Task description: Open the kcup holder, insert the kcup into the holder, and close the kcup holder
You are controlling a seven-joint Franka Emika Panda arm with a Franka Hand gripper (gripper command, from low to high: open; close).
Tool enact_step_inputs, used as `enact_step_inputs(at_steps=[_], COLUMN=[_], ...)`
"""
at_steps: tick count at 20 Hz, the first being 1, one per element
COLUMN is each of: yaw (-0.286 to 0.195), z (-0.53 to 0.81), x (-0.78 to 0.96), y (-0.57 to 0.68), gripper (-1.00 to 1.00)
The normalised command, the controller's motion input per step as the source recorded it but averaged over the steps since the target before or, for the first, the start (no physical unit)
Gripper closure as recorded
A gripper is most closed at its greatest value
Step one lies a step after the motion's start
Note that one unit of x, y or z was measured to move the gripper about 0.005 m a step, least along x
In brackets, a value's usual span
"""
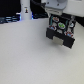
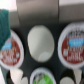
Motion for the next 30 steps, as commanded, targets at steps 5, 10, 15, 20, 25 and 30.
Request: enact_step_inputs(at_steps=[5, 10, 15, 20, 25, 30], yaw=[0.043, 0.070, 0.203, 0.252, 0.250, 0.172], z=[-0.01, -0.08, -0.19, -0.21, -0.13, 0.01], x=[0.77, 0.67, 0.11, 0.03, -0.28, -0.48], y=[-0.14, 0.15, 0.20, 0.11, 0.10, 0.28], gripper=[-1.00, -1.00, -1.00, -1.00, -1.00, -1.00])
